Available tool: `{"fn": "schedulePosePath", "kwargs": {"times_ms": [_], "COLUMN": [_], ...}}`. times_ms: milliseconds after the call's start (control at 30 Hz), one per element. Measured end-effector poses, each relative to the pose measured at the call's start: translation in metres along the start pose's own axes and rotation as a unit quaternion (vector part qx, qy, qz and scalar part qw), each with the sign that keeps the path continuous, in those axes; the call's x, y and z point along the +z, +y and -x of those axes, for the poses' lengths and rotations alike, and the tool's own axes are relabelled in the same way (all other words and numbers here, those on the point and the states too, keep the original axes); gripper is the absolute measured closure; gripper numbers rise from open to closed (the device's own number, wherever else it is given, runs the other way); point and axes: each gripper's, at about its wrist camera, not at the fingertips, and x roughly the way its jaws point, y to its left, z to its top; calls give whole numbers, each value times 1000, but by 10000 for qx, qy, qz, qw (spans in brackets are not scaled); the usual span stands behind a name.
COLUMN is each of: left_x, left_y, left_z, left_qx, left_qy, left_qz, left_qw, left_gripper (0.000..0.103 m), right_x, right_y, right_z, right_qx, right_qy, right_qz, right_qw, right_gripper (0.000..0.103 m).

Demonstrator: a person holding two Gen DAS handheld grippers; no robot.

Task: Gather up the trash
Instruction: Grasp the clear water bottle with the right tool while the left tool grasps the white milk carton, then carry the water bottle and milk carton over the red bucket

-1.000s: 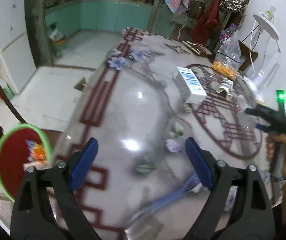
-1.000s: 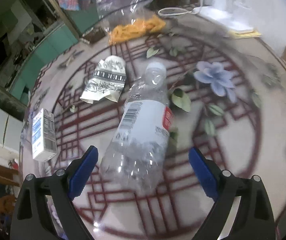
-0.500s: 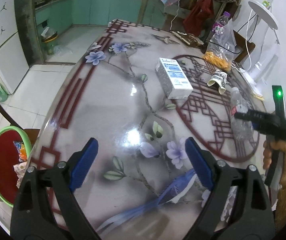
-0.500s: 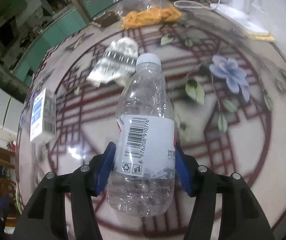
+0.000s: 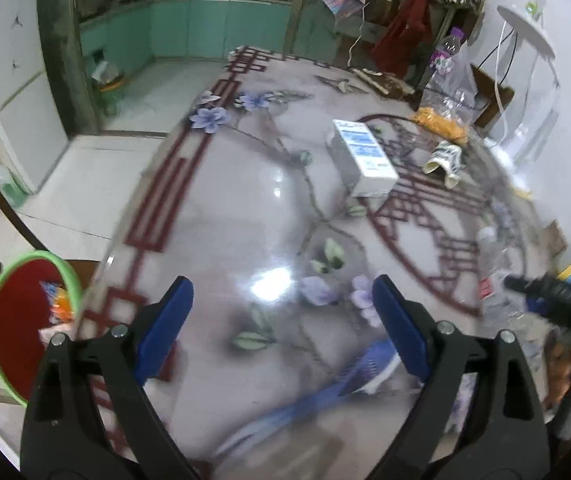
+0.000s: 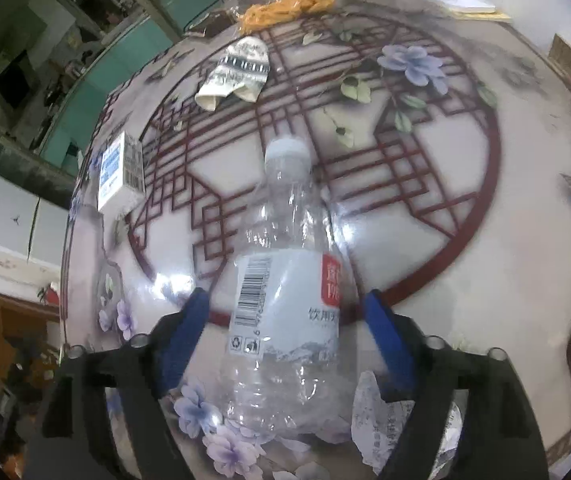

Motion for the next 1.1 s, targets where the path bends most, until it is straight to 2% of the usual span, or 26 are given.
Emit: {"fn": "schedulePosePath", "kwargs": {"times_ms": [100,167,200,267,333,367,400,433,467,500,567,667,767,800,867,900,933,1100], "left_x": [0,0,0,3,14,20,32,45,53,66,85,109,115,116,114,113,112,100], "left_y": [3,-4,-7,-13,-19,-24,-33,-45,-53,-65,-84,-109,-116,-117,-118,-117,-117,-110], "left_z": [0,-7,-11,-18,-26,-31,-41,-53,-60,-72,-95,-153,-191,-197,-205,-202,-201,-176], "left_qx": [-381,-396,-334,-188,-233,-206,-93,0,76,220,289,555,1063,1093,1045,924,888,552], "left_qy": [29,19,18,-1,39,66,110,95,45,-42,-62,412,606,596,618,458,423,420], "left_qz": [262,25,-85,-182,-96,-100,-183,-287,-342,-406,-511,-664,-719,-698,-700,-612,-554,-542], "left_qw": [9989,9992,9994,9997,9997,9997,9997,9995,9994,9989,9983,9954,9899,9898,9901,9928,9936,9961], "left_gripper": [14,14,14,14,14,14,14,14,14,14,14,14,14,14,27,49,53,54], "right_x": [13,19,21,21,14,8,5,3,3,4,8,20,25,25,24,25,25,16], "right_y": [12,16,15,8,5,6,11,14,17,17,16,19,28,30,35,36,39,58], "right_z": [-5,-16,-22,-31,-38,-40,-38,-37,-36,-35,-29,-5,13,16,15,13,10,-5], "right_qx": [-400,-625,-619,-345,201,258,15,-215,-289,-182,370,947,1145,1184,1279,1286,1267,1027], "right_qy": [-311,-248,-139,164,614,710,572,515,424,405,336,-123,-399,-414,-333,-296,-230,89], "right_qz": [448,621,587,325,33,46,244,363,421,375,121,29,178,223,280,294,338,798], "right_qw": [9977,9958,9963,9987,9979,9971,9981,9978,9978,9983,9987,9954,9925,9918,9908,9908,9911,9915], "right_gripper": [23,23,23,23,23,24,25,42,47,49,49,50,50,50,49,49,49,49]}}
